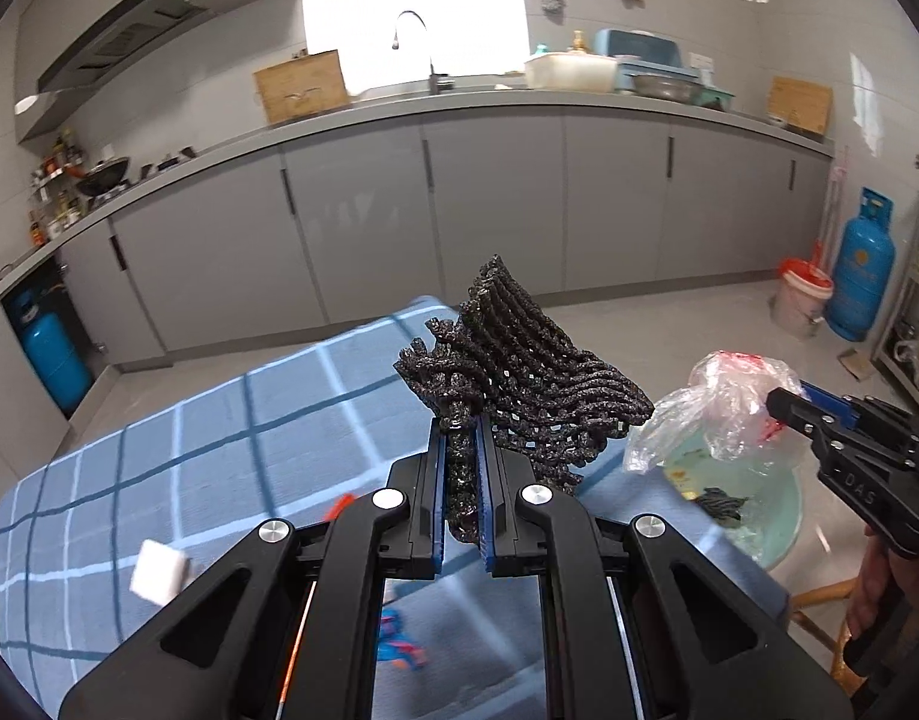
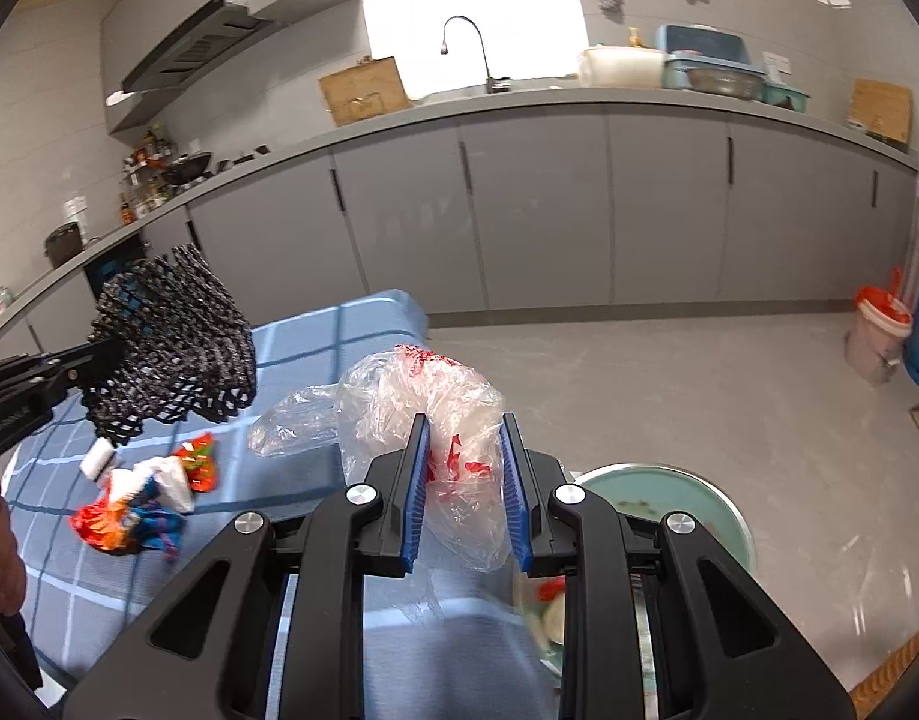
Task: Collect trash
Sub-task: 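Carry the mesh net and clear bag over the teal basin and open both tools, then grasp the orange-blue snack wrapper with the left tool while the right tool grasps the white paper towel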
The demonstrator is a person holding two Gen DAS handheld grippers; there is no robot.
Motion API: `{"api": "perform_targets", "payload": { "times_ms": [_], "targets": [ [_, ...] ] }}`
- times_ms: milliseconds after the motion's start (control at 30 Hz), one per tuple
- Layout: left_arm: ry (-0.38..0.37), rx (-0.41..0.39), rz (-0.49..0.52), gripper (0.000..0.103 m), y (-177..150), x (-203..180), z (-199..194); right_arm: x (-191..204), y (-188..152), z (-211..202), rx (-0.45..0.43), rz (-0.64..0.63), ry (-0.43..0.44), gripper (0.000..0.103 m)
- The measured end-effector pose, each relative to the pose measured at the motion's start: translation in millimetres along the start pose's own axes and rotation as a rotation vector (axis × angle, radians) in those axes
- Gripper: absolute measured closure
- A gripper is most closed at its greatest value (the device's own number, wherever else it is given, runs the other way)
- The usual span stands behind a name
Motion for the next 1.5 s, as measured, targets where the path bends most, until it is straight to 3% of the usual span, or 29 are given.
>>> {"api": "perform_targets", "payload": {
  "times_ms": [433,667,767,800,833,900,933,967,1200,1500],
  "targets": [
    [-0.175,0.027,0.041,0.093,-0.9,-102.4,29.8,-104.1,-24.1,14.1,0.052,0.043,-0.173,0.078],
    [-0.233,0.084,0.081,0.093,-24.6,-148.7,47.8,-143.6,-42.4,31.7,0.094,0.045,-0.22,0.077],
    [-0.25,0.109,0.101,0.092,-34.8,-161.7,53.4,-154.8,-46.5,41.0,0.09,0.047,-0.223,0.066],
    [-0.255,0.117,0.109,0.092,-38.5,-167.0,56.0,-157.9,-47.6,43.8,0.085,0.055,-0.222,0.051],
    [-0.26,0.124,0.115,0.091,-39.6,-171.2,58.9,-161.6,-48.2,45.4,0.078,0.062,-0.226,0.045],
    [-0.281,0.153,0.126,0.079,-49.0,-180.7,65.3,-167.4,-52.5,50.6,0.088,0.068,-0.234,0.042],
    [-0.289,0.168,0.134,0.052,-53.2,-184.0,67.6,-169.9,-54.2,51.4,0.09,0.073,-0.236,0.041],
    [-0.288,0.175,0.141,0.034,-56.3,-185.7,69.9,-171.5,-55.1,50.2,0.087,0.079,-0.24,0.037],
    [-0.28,0.192,0.141,0.033,-64.8,-180.6,76.7,-179.1,-60.9,32.2,0.074,0.123,-0.252,0.027],
    [-0.186,0.127,0.125,0.017,-46.7,-149.1,67.1,-158.6,-58.5,16.5,0.071,0.146,-0.224,0.021]
  ]
}}
Point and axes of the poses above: each gripper's, at about its wrist camera, not at the fingertips, and z roughly the way its jaws point, x to its left, y to its top, the point moved 9 cm from there along z, roughly the way its jaws point, and after that the axes turned 7 degrees about -x, right-handed, at the moved point
